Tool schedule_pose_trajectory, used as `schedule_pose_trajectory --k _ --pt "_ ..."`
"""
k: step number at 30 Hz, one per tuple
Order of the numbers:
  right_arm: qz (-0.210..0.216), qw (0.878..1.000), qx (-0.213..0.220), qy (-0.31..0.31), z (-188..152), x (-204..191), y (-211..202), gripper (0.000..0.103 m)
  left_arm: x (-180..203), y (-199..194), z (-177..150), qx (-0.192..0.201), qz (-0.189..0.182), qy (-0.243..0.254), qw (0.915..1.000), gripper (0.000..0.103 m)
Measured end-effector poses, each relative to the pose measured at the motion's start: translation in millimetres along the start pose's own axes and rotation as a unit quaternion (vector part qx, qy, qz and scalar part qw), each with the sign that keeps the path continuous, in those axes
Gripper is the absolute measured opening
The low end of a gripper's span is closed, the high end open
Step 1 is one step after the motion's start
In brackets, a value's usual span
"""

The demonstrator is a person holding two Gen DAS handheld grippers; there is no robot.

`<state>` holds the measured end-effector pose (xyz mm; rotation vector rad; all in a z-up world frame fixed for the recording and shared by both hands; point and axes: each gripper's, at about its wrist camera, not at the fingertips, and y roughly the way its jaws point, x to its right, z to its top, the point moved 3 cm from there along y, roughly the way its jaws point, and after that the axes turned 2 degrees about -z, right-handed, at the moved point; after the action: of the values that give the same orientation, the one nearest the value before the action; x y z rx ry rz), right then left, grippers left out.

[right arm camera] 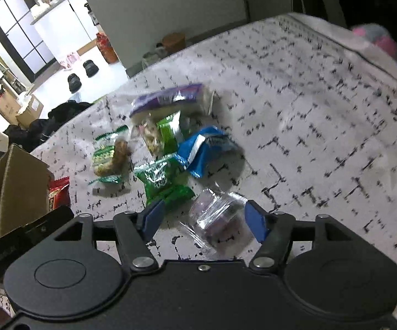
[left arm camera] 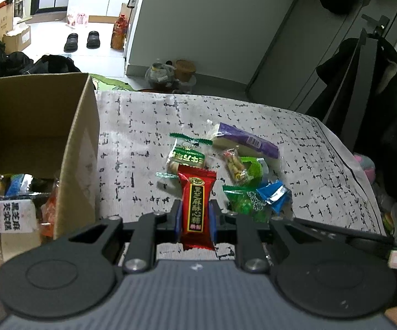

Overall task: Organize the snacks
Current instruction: 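Carry the red candy bar over the box with the left tool while the right tool carries the clear snack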

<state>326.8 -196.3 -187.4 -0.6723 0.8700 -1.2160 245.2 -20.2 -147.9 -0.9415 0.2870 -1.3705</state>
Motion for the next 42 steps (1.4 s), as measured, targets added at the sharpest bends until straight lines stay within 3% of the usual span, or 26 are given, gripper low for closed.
schedule_pose_trajectory --k 7,11,13,15,18,29,37,42 --pt "-0.029 0.999 -0.002 -0.017 -5 -2 13 0.064 0 9 -1 -0.010 0.006 -0.007 0.9999 0.018" --pt "-0.037 0.999 -0.007 -0.035 -11 1 10 0.057 -1 15 -5 -0.019 0.007 -0.013 0.9997 0.018" --pt "-0.036 0.998 -0.012 -0.047 -12 1 9 0.053 -2 19 -7 -0.024 0.006 -0.017 0.9996 0.018" --pt "-0.028 0.998 -0.015 -0.056 -12 1 8 0.035 -2 21 -7 -0.025 0.007 -0.018 0.9995 0.018" --pt "-0.013 0.998 -0.017 -0.061 -12 1 5 0.032 -1 21 -7 -0.025 0.004 -0.019 0.9995 0.018" --pt "0.041 0.998 0.018 -0.054 -2 -13 -27 0.031 -3 7 0 -0.003 -0.009 -0.015 0.9998 0.018" --pt "0.079 0.994 0.037 -0.069 4 -49 -46 0.031 -6 -20 16 0.048 -0.008 -0.009 0.9988 0.018" --pt "0.109 0.991 0.043 -0.066 10 -70 -54 0.031 -14 -33 26 0.059 -0.001 -0.012 0.9982 0.018"
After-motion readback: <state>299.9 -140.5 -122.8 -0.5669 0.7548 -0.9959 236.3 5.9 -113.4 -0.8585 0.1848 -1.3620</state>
